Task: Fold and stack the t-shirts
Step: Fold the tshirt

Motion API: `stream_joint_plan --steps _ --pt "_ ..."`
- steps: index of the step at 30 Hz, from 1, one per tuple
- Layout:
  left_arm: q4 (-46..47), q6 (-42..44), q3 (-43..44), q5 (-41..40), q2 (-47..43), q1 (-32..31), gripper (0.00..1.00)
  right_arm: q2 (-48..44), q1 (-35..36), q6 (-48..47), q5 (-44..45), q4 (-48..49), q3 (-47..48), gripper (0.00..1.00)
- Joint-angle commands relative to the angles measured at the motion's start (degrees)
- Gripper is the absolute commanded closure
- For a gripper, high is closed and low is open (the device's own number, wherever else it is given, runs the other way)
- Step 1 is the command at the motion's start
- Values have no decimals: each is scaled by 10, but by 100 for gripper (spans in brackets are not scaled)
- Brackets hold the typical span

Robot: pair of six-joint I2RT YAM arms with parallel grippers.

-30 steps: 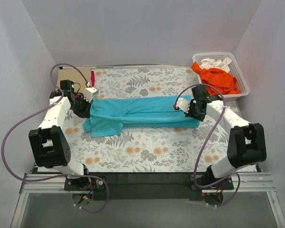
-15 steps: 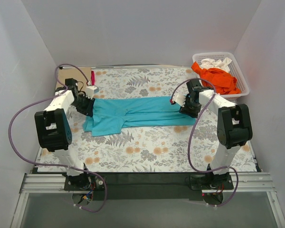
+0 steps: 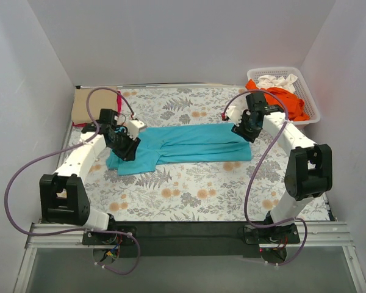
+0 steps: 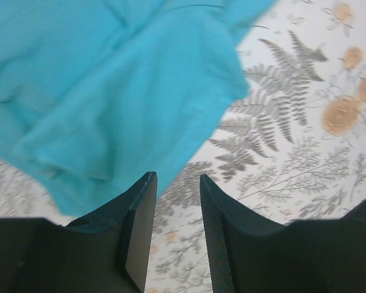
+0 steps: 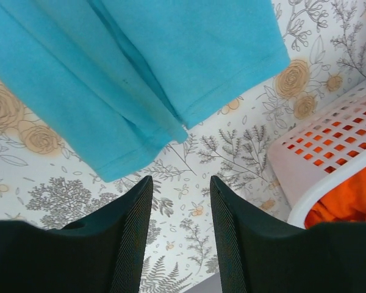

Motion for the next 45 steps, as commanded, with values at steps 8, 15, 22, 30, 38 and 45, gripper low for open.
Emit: stream_joint_plan --steps 8,15,22,30,38,45 --pt "76 -123 -110 -101 -3 -104 63 -43 -6 66 -36 -31 -45 59" --pt "138 -162 -138 -140 43 -110 61 -58 -6 67 -27 -35 -53 59" --pt "171 -179 -156 -150 90 -120 64 -57 -7 65 -23 -37 -56 59" --pt "66 -175 -88 -119 44 -121 100 -61 -11 58 -20 -36 -57 60" --pt "3 -152 108 -114 111 -100 100 -58 -23 54 -22 -36 -53 60" --pt "46 -166 261 -103 250 -68 100 -46 -24 55 -21 -37 -36 60"
